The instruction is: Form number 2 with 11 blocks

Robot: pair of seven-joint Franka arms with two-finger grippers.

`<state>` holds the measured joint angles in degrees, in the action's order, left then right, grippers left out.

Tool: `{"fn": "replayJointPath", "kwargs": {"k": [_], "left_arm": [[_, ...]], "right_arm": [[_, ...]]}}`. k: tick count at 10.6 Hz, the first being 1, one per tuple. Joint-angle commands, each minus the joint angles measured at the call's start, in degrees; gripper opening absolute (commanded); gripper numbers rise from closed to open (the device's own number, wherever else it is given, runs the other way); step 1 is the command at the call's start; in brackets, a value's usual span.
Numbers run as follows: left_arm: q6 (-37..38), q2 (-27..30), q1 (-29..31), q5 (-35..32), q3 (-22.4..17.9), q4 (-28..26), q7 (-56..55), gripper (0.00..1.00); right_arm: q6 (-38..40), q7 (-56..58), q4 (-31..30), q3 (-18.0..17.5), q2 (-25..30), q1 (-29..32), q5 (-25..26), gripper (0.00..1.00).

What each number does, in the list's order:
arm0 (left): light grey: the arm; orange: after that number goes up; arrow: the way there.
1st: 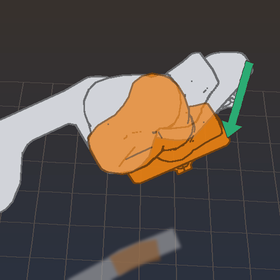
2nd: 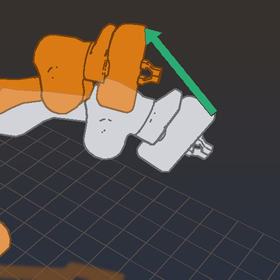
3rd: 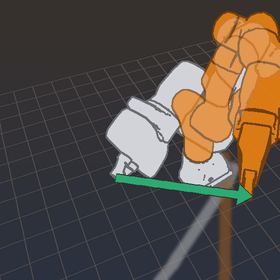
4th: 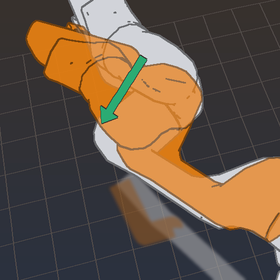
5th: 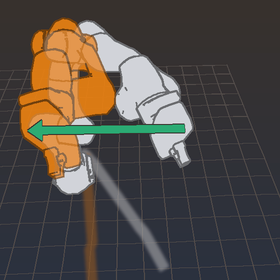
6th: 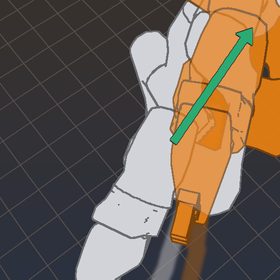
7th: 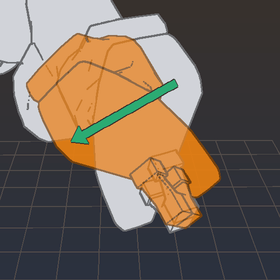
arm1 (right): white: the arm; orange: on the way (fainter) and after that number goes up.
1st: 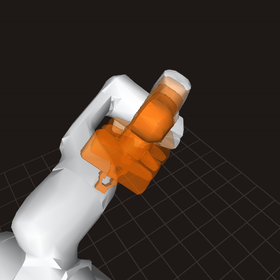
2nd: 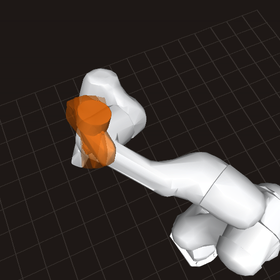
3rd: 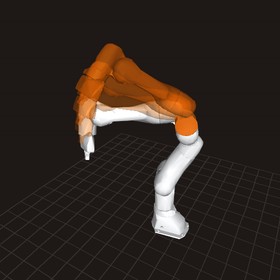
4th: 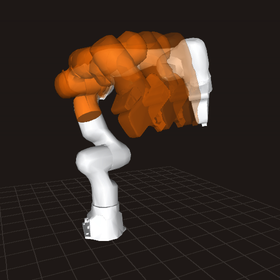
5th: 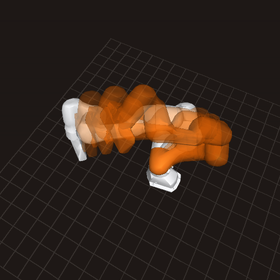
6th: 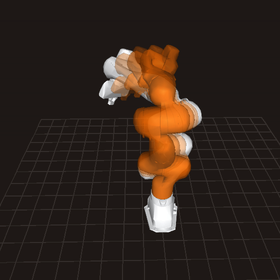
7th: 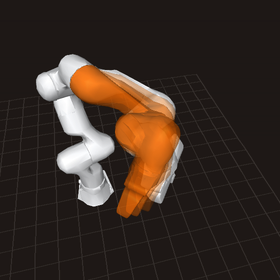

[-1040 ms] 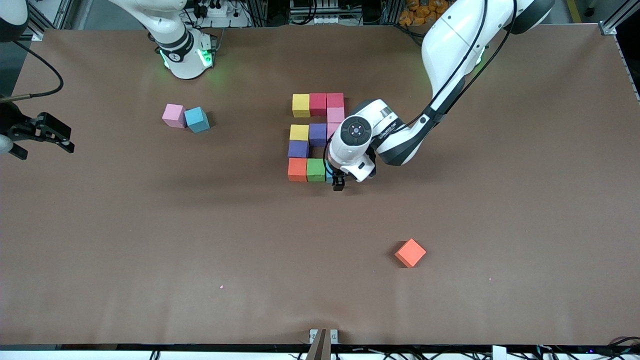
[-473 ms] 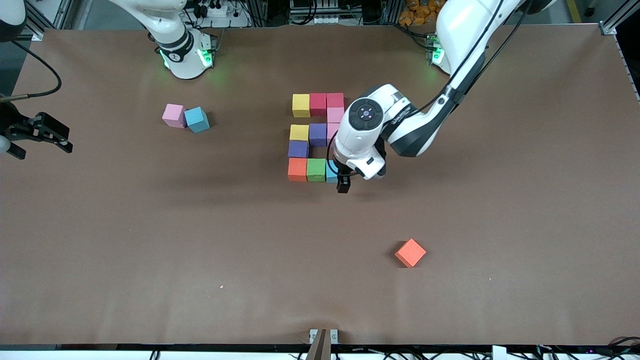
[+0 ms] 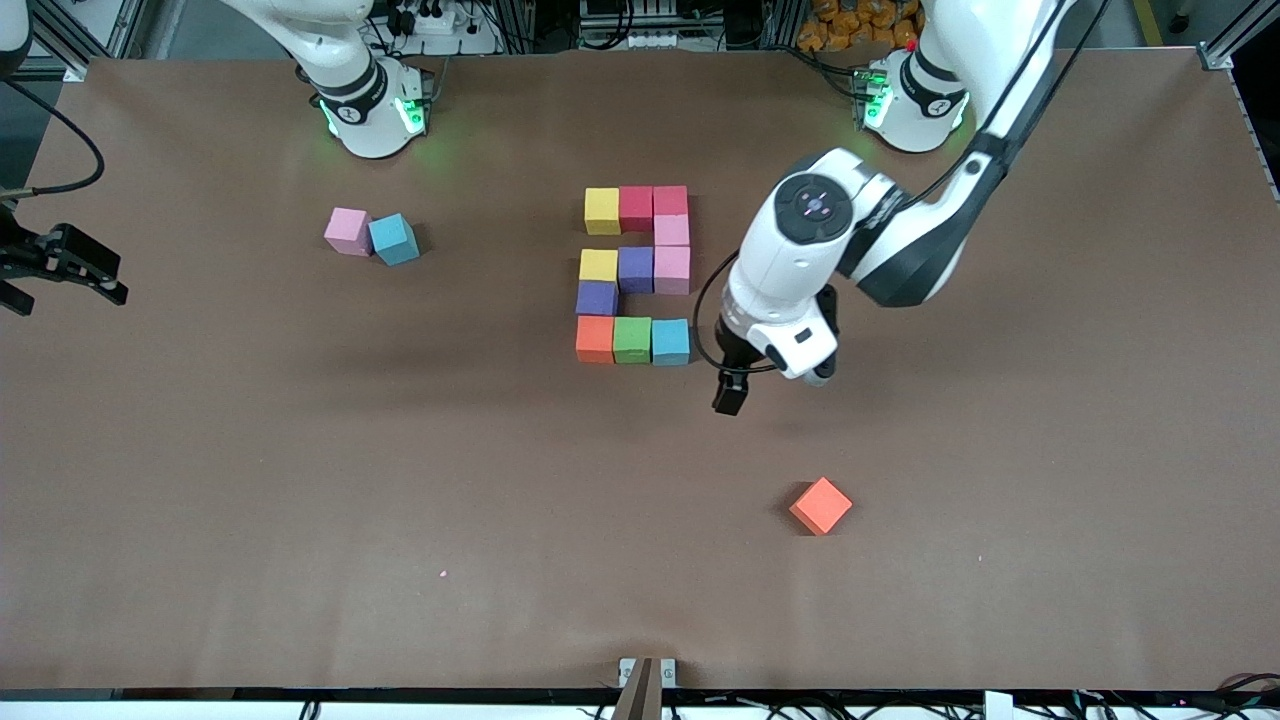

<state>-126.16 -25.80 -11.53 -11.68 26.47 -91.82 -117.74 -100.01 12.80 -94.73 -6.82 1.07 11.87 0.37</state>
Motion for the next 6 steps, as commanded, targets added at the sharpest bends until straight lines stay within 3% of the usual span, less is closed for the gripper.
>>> {"fn": "replayJointPath", "kwargs": {"k": [1, 4, 6], "left_arm": [[3.02, 4.79, 2.73, -0.81, 0.17, -0.47, 9.68, 1.0], [15.64, 6.55, 7.55, -0.72, 0.17, 5.31, 33.64, 1.0], [21.11, 7.95, 14.05, 0.94, 0.6, 8.05, 55.07, 1.0]], "right_arm": [[2.62, 0.38, 1.3, -0.83, -0.46, 0.7, 0.16, 1.0], [3.6, 3.37, 1.3, -0.83, -0.46, 0.7, 0.16, 1.0], [3.6, 0.05, 1.39, -0.83, -0.46, 0.7, -0.01, 1.0]]}}
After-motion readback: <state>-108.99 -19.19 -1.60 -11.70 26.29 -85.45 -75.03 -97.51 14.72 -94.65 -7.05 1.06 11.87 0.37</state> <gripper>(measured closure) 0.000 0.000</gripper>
